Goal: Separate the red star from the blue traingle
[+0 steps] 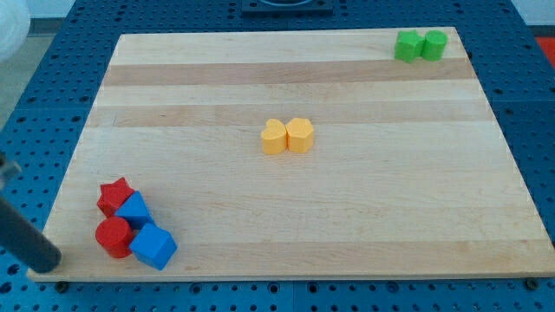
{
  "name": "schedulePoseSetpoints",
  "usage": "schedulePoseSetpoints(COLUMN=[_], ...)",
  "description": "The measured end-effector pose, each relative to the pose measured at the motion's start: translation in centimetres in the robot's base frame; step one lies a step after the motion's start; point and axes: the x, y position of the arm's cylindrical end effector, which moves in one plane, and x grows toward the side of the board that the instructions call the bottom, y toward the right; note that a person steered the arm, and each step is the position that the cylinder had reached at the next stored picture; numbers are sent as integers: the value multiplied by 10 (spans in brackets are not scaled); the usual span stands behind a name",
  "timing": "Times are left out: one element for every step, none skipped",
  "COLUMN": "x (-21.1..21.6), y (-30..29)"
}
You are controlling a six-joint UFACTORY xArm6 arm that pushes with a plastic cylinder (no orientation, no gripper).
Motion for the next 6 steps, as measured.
schedulePoseSetpoints(x=[-1, 1, 1, 1, -31, -120], y=[3, 36, 55, 55, 56, 99])
